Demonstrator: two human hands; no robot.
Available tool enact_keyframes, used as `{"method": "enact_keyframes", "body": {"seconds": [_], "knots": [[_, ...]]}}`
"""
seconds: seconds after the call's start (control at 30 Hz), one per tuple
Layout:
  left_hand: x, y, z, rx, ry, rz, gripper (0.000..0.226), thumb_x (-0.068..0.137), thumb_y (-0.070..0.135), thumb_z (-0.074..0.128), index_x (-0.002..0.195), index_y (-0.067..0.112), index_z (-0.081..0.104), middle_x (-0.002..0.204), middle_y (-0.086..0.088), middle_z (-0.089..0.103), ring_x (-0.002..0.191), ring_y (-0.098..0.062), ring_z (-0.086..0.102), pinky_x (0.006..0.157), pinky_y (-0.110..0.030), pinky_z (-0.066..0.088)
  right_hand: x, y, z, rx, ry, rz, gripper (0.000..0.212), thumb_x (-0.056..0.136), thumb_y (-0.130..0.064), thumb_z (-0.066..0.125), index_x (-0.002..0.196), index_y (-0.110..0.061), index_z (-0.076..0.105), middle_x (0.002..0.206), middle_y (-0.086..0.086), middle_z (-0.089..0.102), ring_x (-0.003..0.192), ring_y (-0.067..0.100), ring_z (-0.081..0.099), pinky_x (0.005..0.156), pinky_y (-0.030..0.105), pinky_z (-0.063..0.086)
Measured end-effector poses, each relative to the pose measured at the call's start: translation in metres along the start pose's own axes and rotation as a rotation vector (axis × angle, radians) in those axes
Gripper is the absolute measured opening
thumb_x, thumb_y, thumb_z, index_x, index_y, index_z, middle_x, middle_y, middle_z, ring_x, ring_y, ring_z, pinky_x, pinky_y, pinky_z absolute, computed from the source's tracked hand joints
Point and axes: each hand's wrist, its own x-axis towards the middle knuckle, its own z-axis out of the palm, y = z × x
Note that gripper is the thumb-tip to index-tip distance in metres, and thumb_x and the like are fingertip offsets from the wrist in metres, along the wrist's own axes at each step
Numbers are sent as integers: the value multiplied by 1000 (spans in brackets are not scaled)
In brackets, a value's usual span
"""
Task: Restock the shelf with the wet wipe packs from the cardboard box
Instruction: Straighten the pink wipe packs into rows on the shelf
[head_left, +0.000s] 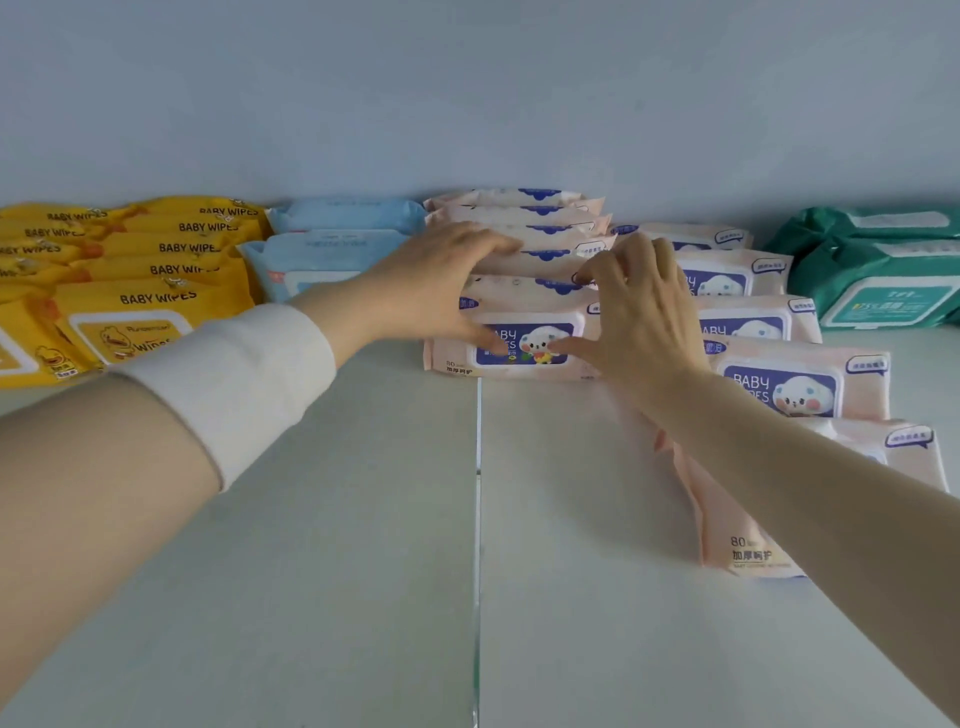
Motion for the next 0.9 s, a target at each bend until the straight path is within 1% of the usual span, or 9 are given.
{"method": "enact_keyframes", "body": {"seconds": [0.03,0.07,0.17,0.3,0.47,0.57,0.7,0.83,0.9], "knots": [[-4,-1,6,113,22,29,98,62,47,80,143,18,33,142,-1,40,135,-22,30,111,-33,28,-4,-1,2,-15,-3,15,71,62,-42,81,117,-5,55,116,18,49,111,37,43,95,40,37],[-7,-2,10,179,54,36,101,61,46,81,144,15,31,141,-5,40,136,-27,28,111,-37,28,-8,-2,4,-38,-24,26,76,63,-44,80,122,-5,52,120,18,47,114,36,41,98,40,34],[-3,-2,18,247,134,22,94,65,39,79,142,11,34,134,-13,42,133,-33,32,106,-45,33,-4,-3,9,-91,-64,57,79,66,-45,78,126,-5,45,124,15,44,117,34,38,100,38,30],[5,-3,20,245,165,15,93,64,37,80,141,10,36,131,-14,42,130,-33,34,105,-44,34,14,-2,14,-88,-74,119,77,66,-42,79,123,-6,42,126,14,42,117,33,37,99,37,29],[-1,-6,19,258,189,71,94,61,38,82,138,5,39,130,-15,45,125,-34,37,106,-44,34,6,5,12,-34,-94,135,79,67,-48,76,127,-11,40,128,10,42,119,30,36,98,36,30],[-1,-7,16,255,172,77,91,64,38,80,138,3,40,130,-15,46,125,-34,38,105,-45,36,6,5,12,19,-112,183,80,67,-49,75,127,-10,40,129,9,43,122,29,37,101,36,30],[5,-5,14,242,130,27,89,67,35,79,139,6,37,133,-13,42,130,-30,34,105,-41,35,21,2,13,0,-207,232,88,67,-50,75,132,-7,34,134,11,41,126,30,35,105,37,31],[4,11,8,344,75,-15,85,70,35,76,139,7,36,135,-14,39,131,-31,32,106,-42,29,24,7,1,-25,-310,172,93,69,-52,73,136,-4,30,136,13,41,129,31,35,106,38,32],[9,26,1,424,-12,-45,87,72,41,73,141,10,31,138,-12,36,133,-31,28,110,-43,26,29,16,-12,17,-379,124,85,69,-51,74,132,-5,37,131,12,46,125,31,39,102,39,36]]}}
